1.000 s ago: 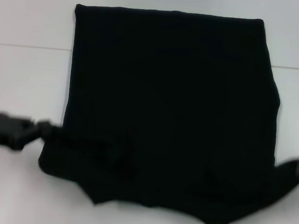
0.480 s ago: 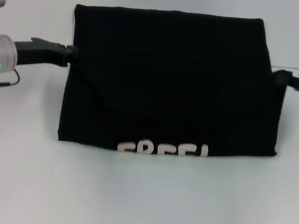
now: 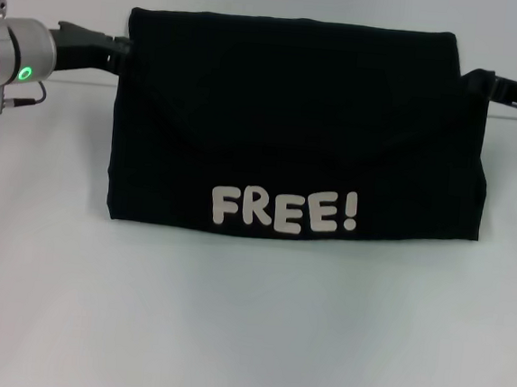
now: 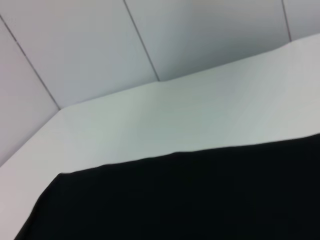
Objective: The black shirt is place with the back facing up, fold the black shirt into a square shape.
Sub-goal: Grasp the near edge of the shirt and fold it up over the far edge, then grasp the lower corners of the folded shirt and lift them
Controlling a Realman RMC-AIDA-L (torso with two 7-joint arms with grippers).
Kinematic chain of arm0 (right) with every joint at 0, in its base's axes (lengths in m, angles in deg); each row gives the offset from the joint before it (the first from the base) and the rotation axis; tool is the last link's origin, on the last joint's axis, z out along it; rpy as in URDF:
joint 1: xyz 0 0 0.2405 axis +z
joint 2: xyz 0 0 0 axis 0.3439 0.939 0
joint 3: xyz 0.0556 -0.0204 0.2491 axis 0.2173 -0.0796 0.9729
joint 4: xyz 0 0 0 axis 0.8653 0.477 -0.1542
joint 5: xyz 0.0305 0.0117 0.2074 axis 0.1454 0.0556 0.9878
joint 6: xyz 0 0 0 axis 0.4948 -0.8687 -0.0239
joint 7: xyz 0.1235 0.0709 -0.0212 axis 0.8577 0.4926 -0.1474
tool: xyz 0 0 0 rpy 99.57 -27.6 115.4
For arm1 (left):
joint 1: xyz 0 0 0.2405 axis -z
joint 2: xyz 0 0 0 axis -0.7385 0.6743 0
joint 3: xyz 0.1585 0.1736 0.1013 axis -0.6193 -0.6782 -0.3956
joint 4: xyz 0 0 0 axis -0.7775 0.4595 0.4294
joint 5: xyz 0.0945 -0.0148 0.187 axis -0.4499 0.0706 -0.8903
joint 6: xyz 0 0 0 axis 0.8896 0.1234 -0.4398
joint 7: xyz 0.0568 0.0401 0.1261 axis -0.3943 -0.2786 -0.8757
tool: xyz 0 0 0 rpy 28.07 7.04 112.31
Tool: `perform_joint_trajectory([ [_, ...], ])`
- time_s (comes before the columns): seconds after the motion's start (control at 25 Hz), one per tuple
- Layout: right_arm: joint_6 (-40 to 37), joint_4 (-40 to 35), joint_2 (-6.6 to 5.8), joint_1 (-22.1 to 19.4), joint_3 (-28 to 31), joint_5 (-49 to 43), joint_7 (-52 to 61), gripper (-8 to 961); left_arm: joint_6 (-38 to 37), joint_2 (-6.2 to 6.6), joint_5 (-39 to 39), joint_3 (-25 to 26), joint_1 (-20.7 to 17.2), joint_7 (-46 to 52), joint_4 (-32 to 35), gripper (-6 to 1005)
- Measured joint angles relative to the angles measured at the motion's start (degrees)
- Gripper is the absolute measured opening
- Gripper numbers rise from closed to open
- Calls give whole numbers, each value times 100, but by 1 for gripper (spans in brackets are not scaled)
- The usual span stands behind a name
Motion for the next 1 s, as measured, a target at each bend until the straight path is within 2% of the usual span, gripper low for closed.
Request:
perform_joint_trajectory([
  [0.16, 280, 121, 22, 71, 2, 2, -5, 85, 276, -10, 3, -16, 58, -73, -144, 12],
  [0.4, 614, 222, 177, 38, 1, 0, -2, 117, 744, -207, -5, -230, 40, -287, -338, 21],
  [0.56, 540, 197, 195, -11, -9, -9, -1, 139, 973, -273, -1, -299, 11, -270, -343, 27],
  [0.68, 472, 147, 186, -32, -13, -8, 2, 155, 1096, -277, 2, -274, 3, -252, -344, 127],
  [0.8, 426, 71, 158, -42, 26, -3, 10, 242, 1254, -297, 3, -269, -18, -205, -309, 228],
  [1.0, 182, -248, 167, -176, 54, 205, 20, 387, 1127, -309, -5, -280, -151, 273, -2, 457],
])
